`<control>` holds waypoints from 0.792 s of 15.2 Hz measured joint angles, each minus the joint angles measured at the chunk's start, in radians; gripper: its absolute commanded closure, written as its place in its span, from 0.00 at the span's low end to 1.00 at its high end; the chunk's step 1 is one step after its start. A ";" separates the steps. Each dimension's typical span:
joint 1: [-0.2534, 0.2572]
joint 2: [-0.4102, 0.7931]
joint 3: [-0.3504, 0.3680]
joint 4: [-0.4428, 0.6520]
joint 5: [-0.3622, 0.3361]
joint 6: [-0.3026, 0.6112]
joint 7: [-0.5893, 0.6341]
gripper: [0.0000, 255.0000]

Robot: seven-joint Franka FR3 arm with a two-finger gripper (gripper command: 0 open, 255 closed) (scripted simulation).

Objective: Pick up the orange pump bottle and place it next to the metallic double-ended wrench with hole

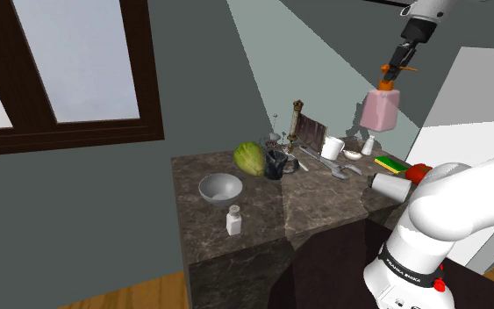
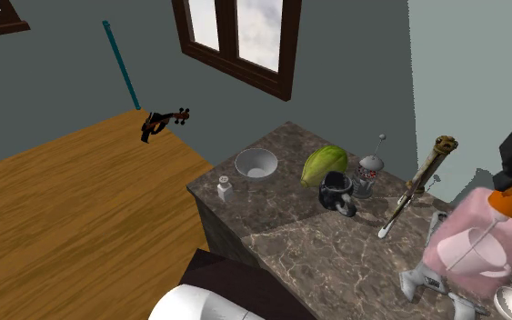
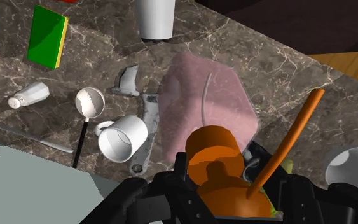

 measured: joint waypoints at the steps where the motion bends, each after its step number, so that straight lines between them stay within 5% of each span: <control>1: -0.003 -0.005 -0.004 -0.015 -0.004 0.010 -0.003 1.00; 12: -0.032 -0.070 -0.021 -0.203 -0.039 0.135 -0.001 1.00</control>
